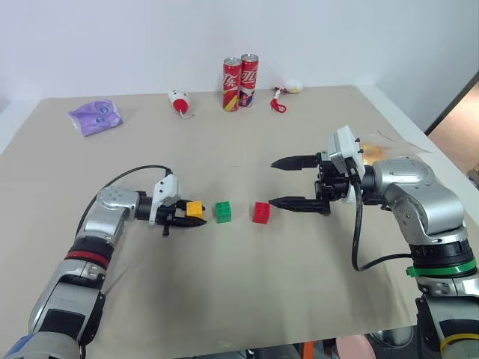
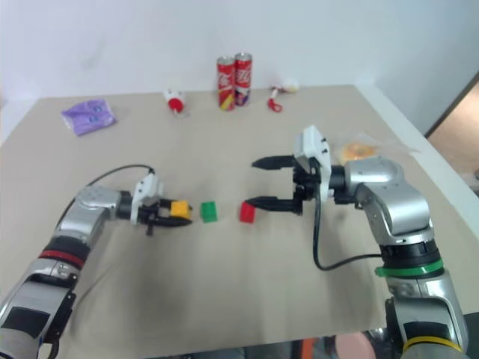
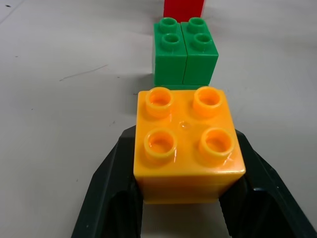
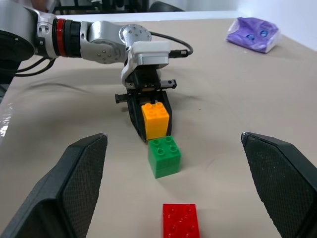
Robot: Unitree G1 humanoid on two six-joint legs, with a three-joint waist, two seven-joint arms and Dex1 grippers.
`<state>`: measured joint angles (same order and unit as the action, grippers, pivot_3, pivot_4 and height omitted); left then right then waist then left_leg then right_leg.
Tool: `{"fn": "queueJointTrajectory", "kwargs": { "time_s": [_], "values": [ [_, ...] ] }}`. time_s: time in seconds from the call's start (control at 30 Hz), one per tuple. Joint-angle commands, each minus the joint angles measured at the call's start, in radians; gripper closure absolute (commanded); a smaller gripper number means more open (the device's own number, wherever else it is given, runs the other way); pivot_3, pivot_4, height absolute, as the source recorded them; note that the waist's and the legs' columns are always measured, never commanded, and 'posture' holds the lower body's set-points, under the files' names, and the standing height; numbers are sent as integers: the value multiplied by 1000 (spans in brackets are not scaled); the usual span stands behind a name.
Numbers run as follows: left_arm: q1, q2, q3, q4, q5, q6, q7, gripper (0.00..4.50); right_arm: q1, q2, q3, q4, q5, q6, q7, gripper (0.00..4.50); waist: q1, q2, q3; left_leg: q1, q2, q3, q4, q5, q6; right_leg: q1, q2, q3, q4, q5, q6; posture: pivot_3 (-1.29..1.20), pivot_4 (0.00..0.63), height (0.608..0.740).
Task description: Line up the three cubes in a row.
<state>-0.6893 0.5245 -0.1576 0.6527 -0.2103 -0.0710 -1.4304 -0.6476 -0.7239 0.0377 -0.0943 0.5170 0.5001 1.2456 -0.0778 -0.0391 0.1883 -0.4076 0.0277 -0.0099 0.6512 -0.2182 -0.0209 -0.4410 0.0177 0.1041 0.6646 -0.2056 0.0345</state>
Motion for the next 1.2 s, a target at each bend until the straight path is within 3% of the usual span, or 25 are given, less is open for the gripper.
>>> {"fn": "queueJointTrajectory", "kwargs": {
  "time_s": [0.03, 0.43, 1.17, 1.2],
  "values": [
    [-15, 9, 10, 11, 5, -25, -32, 3130, -9, -14, -32, -40, 19, -1, -3, 0, 0, 0, 0, 0, 0, 0, 0, 0, 0, 0, 0, 0, 0, 0, 0, 0, 150, 740],
    [59, 54, 17, -52, 7, -11, -59, 3130, -26, -4, -16, -17, 10, -14, 7, 0, -2, 0, 0, 0, 1, 0, 0, 0, 0, 0, 1, 0, 0, 0, 0, 0, 150, 740],
    [45, 59, 23, 25, 30, -63, -8, 3130, -44, 2, -10, 1, -3, -18, 21, 0, -3, 0, 0, 3, 2, 0, 0, 0, 0, 1, 2, 0, 1, 1, 0, 0, 150, 740],
    [45, 61, 22, 22, 27, -47, -14, 2082, -46, 3, -9, 3, -4, -19, 22, 0, -4, 0, 0, 3, 2, 0, 0, 0, 0, 1, 2, 0, 1, 1, 0, 0, 150, 740]
  ]
}}
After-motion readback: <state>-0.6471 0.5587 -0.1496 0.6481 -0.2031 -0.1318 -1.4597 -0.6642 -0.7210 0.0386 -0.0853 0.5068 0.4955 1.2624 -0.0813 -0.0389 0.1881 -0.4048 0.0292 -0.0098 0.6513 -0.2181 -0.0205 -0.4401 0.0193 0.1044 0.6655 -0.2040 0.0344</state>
